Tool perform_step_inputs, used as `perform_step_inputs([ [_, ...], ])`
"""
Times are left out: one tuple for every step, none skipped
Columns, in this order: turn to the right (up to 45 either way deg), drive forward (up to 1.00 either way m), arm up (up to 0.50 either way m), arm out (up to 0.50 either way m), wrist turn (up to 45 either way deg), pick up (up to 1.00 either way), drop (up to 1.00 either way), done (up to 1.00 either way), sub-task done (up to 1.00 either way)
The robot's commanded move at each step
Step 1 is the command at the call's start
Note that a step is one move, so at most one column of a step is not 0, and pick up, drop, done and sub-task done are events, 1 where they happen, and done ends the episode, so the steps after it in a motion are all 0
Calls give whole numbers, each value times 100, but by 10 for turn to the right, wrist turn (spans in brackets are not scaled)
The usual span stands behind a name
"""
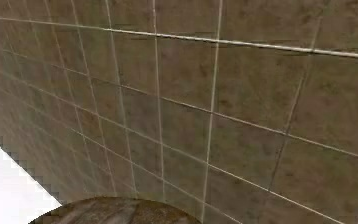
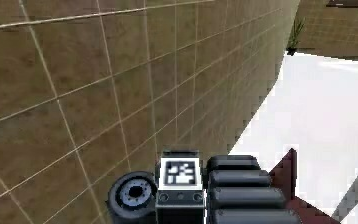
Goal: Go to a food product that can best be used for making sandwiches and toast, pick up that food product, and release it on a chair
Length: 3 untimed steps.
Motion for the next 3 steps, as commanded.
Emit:
perform_step_inputs([
  [-450, 0, 0, 0, 0, 0, 0, 0, 0],
  [-450, 0, 0, 0, 0, 0, 0, 0, 0],
  [-240, 0, 0, 0, 0, 0, 0, 0, 0],
])
